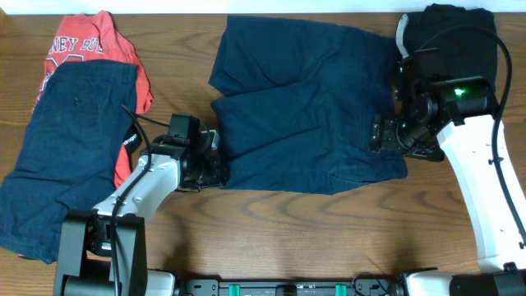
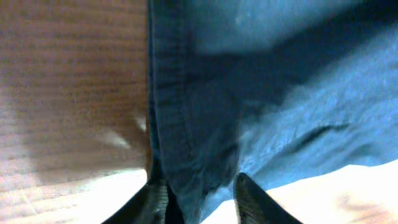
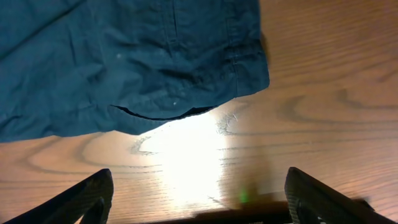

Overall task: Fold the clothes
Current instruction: 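Grasp the bottom corners of the shorts with both grippers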

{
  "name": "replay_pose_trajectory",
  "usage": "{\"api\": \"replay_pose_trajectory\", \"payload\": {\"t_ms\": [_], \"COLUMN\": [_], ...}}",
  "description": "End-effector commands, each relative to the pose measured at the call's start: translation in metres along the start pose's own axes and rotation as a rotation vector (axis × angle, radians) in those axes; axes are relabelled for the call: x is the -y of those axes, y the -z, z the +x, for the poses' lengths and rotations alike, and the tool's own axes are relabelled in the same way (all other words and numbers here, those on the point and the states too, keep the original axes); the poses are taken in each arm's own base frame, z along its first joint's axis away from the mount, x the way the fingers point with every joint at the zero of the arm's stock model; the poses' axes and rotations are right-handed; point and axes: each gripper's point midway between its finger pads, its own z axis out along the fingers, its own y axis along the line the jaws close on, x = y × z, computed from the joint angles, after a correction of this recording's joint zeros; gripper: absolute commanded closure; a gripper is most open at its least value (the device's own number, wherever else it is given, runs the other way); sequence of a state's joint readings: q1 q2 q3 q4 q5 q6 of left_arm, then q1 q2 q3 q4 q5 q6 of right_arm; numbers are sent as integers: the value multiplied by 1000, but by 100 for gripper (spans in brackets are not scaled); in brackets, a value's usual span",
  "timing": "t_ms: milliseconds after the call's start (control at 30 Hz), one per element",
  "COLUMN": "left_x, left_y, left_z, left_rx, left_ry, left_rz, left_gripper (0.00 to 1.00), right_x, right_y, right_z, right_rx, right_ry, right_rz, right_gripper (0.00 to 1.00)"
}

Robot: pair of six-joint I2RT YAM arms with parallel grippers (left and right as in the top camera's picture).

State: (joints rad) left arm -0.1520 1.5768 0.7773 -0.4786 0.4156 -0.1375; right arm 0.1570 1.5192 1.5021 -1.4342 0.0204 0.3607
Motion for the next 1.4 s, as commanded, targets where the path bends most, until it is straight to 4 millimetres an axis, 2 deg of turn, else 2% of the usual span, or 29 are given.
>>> {"api": "replay_pose_trajectory", "payload": {"t_ms": [0,33,67,200,333,467,600,800,900,1100,1300,1367], "left_x": [0,1,2,5,2,-9,-15,-16,-22,-31,-38,-40], "left_y": [-3,-3,-3,3,29,59,80,83,83,85,88,90], "left_z": [2,2,2,-1,-14,-27,-36,-37,-37,-39,-45,-46], "left_rx": [-7,-8,-8,2,62,167,247,257,263,276,303,309], "left_ry": [-4,-5,-5,-6,20,60,78,79,84,92,105,116], "left_rz": [3,10,14,22,23,18,15,11,-24,-70,-82,-84], "left_gripper": [76,87,94,94,94,94,94,95,94,94,94,94], "right_x": [8,8,8,11,17,17,11,-5,-5,-1,1,0], "right_y": [-1,-2,-2,-1,-1,-4,-16,-54,-75,-105,-138,-147], "right_z": [-1,0,0,6,12,16,19,40,54,64,72,75], "right_rx": [3,0,-1,-23,-52,-71,-87,-161,-198,-204,-184,-183], "right_ry": [-40,-44,-45,-97,-145,-146,-139,-109,-109,-126,-197,-207], "right_rz": [20,20,21,31,45,48,28,-23,-8,-3,-8,-19], "right_gripper": [14,14,14,15,17,18,21,27,29,37,62,67]}}
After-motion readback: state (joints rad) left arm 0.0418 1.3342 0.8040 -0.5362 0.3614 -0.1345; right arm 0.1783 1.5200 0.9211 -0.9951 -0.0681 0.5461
